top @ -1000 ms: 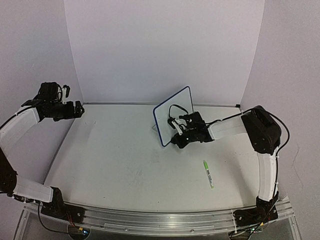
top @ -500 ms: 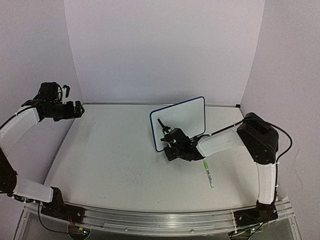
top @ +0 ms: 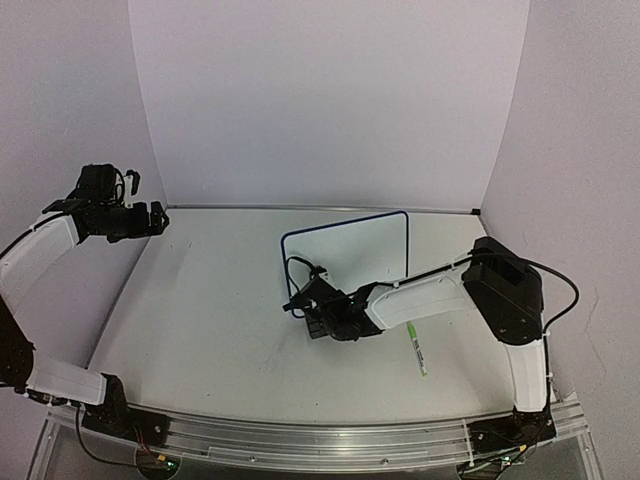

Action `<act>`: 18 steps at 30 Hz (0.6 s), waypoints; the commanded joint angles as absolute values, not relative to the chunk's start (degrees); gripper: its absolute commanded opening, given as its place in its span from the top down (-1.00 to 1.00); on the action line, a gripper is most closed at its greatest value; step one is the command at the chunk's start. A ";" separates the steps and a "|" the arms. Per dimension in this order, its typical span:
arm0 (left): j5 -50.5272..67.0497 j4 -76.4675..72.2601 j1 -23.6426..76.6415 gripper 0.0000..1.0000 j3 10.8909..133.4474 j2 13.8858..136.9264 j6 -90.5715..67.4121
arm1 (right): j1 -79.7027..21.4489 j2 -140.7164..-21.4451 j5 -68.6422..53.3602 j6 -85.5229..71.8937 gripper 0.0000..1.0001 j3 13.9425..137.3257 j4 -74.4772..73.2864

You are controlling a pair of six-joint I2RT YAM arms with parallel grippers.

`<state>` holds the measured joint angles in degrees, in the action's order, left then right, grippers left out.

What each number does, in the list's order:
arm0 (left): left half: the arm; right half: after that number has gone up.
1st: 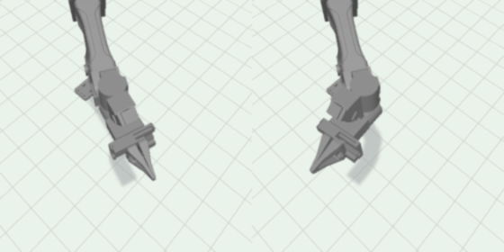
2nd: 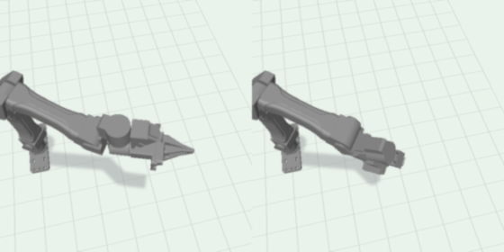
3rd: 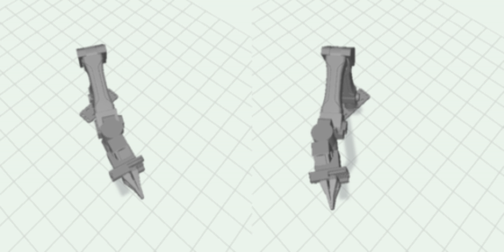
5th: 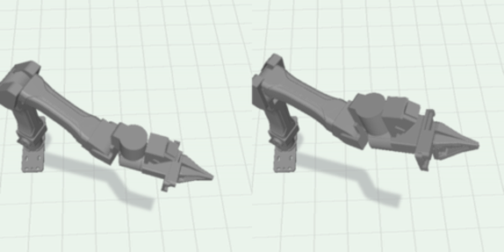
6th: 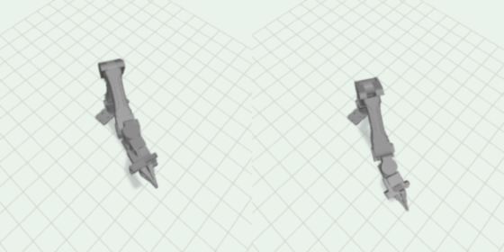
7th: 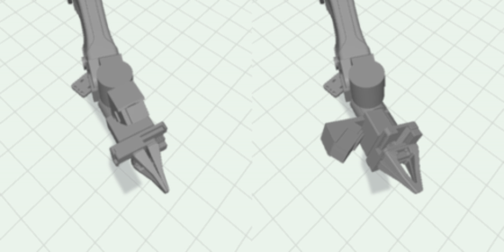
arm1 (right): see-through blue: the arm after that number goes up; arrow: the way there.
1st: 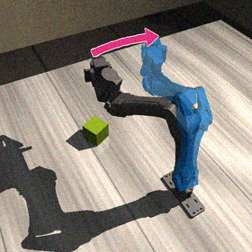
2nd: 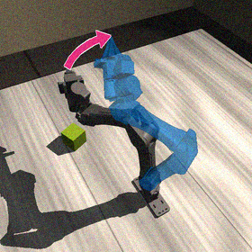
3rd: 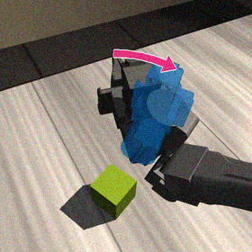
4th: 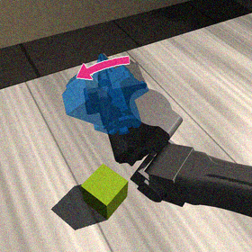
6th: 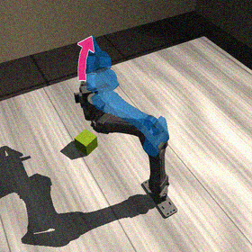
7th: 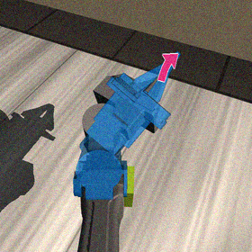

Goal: Write a sentence on the whiteboard
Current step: Move the whiteboard stand to the center of the board.

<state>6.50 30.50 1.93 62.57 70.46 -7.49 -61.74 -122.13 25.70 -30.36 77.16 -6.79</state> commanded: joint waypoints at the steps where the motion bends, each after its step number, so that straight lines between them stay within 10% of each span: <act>1: 7.34 29.64 1.85 -0.99 63.56 68.73 -7.90 | -64.58 -123.31 26.83 -36.43 1.00 79.38 -9.40; 11: 7.55 29.74 1.88 -0.99 63.37 68.62 -8.02 | -67.50 -115.80 28.98 -35.23 0.10 74.61 -9.97; 18: 8.57 29.31 1.85 -0.99 62.99 68.69 -8.25 | -68.73 -102.50 29.47 -37.25 -0.07 66.63 -16.26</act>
